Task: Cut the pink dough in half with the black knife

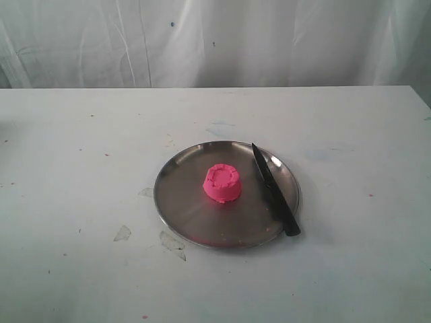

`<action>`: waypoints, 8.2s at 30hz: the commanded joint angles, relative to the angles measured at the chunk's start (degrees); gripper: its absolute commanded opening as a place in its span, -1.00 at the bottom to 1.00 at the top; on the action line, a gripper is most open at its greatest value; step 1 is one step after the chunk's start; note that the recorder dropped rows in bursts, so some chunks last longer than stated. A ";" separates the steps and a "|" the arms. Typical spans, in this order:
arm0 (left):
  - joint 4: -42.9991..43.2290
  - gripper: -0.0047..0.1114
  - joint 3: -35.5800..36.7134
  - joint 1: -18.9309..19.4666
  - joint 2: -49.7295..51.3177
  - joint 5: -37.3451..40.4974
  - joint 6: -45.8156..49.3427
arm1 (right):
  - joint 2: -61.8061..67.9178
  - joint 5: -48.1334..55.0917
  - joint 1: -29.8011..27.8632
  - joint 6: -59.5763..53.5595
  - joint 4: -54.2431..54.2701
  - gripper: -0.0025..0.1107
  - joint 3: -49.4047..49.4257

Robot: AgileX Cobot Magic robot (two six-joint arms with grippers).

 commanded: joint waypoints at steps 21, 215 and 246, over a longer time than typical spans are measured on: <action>-0.17 -0.92 0.34 -0.17 -0.22 -0.01 -0.34 | 0.77 14.41 -0.12 6.00 -0.37 -0.96 -6.89; -0.17 -0.92 0.34 -0.17 -0.22 -0.01 -0.34 | 68.65 53.43 -9.37 -72.33 44.17 -0.96 -40.03; -0.17 -0.92 0.34 -0.17 -0.22 -0.01 -0.34 | 100.15 67.86 -30.29 -97.36 72.84 -0.35 -47.32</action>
